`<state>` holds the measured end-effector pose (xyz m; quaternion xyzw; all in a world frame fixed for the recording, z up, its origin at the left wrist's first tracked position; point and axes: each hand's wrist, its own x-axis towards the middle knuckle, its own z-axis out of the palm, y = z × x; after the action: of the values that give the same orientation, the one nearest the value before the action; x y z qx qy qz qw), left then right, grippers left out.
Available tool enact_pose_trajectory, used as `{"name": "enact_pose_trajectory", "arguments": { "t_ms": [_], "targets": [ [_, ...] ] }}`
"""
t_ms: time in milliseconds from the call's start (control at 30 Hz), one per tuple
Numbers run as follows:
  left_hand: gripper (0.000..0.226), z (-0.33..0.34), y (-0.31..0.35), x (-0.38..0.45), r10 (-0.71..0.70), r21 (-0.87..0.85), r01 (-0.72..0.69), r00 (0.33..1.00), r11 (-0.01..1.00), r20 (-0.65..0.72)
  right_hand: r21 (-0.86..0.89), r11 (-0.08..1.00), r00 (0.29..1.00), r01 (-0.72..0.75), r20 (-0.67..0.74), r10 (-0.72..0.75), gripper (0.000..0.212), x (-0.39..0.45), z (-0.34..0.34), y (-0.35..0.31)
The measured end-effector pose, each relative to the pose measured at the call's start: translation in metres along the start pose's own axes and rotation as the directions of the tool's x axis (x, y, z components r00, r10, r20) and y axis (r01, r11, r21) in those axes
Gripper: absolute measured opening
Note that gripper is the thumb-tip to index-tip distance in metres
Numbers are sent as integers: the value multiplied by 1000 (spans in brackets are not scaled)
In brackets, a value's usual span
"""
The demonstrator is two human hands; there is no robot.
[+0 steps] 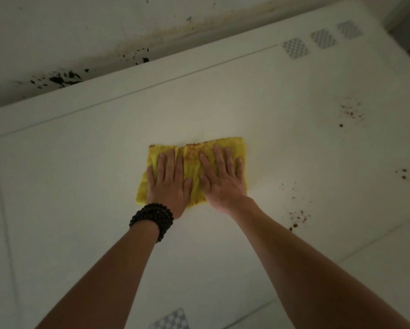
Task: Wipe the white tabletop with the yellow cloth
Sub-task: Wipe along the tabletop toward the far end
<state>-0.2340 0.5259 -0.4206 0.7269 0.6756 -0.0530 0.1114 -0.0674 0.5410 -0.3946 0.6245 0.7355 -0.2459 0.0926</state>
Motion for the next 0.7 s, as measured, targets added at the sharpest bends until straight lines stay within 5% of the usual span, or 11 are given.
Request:
{"name": "enact_pose_trajectory", "arguments": {
  "t_ms": [467,700],
  "targets": [
    [66,45,78,-219,116,-13,-115,989,993,91,71,989,991,-133,0,133,57,-229,104,28],
    [73,53,128,-225,208,31,-213,970,977,129,165,943,952,-289,-53,301,55,-272,122,68]
  ]
}}
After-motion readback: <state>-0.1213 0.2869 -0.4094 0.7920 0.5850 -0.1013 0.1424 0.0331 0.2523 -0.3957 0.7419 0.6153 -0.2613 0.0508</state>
